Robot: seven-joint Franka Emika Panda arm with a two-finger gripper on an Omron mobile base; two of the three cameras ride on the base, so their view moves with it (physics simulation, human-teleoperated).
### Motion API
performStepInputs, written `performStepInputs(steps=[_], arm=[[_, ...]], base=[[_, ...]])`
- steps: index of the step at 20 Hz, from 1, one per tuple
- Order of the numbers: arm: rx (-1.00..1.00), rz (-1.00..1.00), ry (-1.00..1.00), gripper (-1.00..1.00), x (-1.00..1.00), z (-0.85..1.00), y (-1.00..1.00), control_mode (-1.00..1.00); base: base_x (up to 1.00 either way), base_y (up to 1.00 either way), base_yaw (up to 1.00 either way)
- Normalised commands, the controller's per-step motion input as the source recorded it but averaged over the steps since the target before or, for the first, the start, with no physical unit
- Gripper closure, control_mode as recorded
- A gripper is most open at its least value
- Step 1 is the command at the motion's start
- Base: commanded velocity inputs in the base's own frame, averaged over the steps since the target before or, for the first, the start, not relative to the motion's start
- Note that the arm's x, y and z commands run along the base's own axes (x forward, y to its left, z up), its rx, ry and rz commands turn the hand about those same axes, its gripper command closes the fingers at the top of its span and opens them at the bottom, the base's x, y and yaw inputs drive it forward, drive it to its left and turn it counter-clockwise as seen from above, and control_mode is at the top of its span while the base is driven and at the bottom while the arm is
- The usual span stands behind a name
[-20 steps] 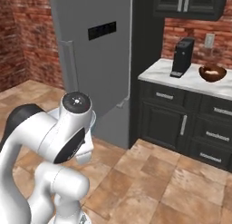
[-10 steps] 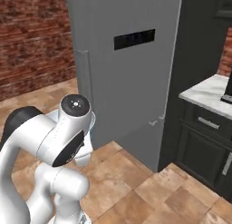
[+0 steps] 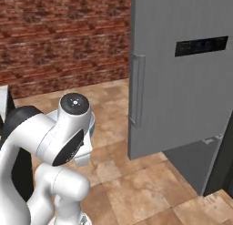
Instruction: Place the bowl with the squash and lemon on the top shelf of the fridge. Place the bowl with the steaks on the second highest shelf of the fridge.
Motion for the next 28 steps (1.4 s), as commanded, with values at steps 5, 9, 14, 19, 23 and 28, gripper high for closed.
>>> performStepInputs(steps=[5, 9, 14, 19, 23, 28], arm=[[0.00, 0.00, 0.00, 1.00, 0.00, 0.00, 0.00, 1.00], [0.00, 0.00, 0.00, 1.00, 0.00, 0.00, 0.00, 1.00], [0.00, 0.00, 0.00, 1.00, 0.00, 0.00, 0.00, 1.00], [0.00, 0.00, 0.00, 1.00, 0.00, 0.00, 0.00, 1.00], [0.00, 0.00, 0.00, 1.00, 0.00, 0.00, 0.00, 1.00], [0.00, 0.00, 0.00, 1.00, 0.00, 0.00, 0.00, 1.00]], base=[[0.98, 0.40, 0.15], [0.85, 0.30, 0.14], [0.68, 0.95, 0.04], [0.97, 0.51, 0.00], [1.00, -0.22, 0.19], [0.96, 0.90, 0.00]])
